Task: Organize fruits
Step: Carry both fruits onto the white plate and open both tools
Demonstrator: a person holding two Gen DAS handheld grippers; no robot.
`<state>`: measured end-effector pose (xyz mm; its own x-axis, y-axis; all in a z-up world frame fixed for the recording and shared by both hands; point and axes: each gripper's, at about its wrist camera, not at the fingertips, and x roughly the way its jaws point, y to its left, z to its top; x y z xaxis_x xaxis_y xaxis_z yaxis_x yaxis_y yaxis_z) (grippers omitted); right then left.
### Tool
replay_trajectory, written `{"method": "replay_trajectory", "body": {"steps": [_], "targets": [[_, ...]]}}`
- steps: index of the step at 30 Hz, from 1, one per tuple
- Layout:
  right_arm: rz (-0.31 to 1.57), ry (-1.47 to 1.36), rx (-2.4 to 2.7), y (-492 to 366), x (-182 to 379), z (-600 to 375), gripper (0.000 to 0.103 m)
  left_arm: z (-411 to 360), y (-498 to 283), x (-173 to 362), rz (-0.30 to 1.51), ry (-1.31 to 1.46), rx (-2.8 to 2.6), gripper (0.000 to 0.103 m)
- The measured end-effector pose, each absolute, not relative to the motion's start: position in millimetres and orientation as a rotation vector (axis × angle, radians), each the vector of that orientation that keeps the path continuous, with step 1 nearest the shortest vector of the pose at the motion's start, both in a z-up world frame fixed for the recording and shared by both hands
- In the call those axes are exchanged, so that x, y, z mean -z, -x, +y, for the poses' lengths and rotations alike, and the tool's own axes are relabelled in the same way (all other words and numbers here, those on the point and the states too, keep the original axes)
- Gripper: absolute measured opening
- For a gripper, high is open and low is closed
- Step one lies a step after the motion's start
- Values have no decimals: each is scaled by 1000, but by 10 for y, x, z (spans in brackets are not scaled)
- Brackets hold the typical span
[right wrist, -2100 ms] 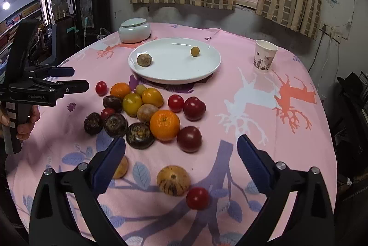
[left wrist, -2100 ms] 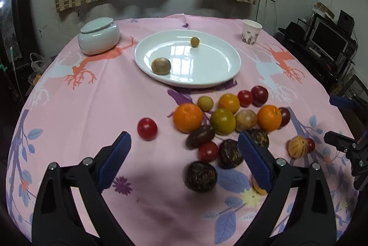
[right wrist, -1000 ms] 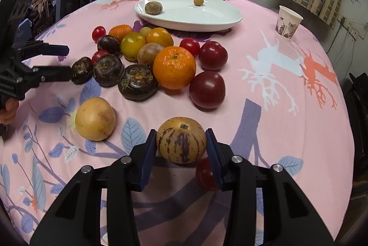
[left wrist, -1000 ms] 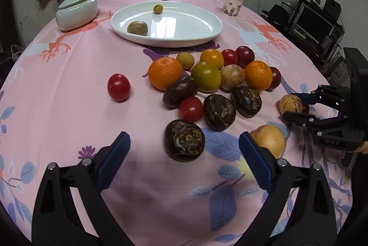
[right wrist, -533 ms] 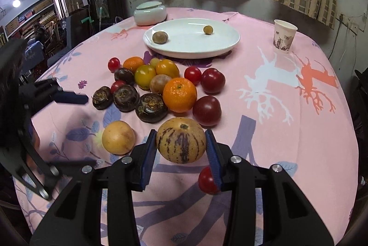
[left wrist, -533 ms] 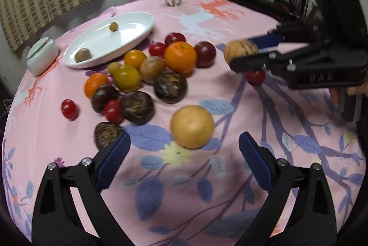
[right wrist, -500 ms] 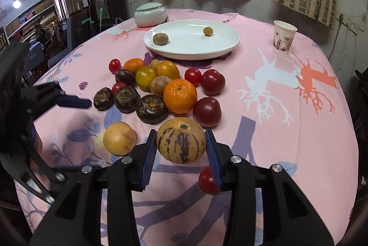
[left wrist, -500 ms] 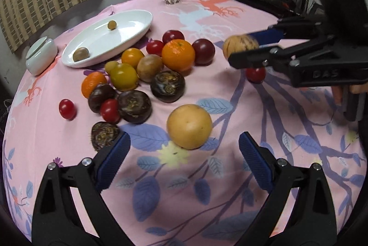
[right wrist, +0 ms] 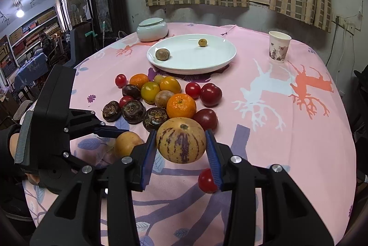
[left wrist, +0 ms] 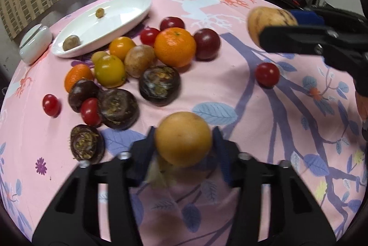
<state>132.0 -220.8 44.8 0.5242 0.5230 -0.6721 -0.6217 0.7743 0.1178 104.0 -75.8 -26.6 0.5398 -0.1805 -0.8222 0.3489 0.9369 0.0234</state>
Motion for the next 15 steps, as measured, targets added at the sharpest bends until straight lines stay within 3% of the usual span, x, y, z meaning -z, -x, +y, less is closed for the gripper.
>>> {"method": "replay_trajectory", "body": {"steps": [15], "targets": [[781, 151, -656, -1366, -351, -2149, 42, -316, -989, -196, 861, -124, 278, 47]]}}
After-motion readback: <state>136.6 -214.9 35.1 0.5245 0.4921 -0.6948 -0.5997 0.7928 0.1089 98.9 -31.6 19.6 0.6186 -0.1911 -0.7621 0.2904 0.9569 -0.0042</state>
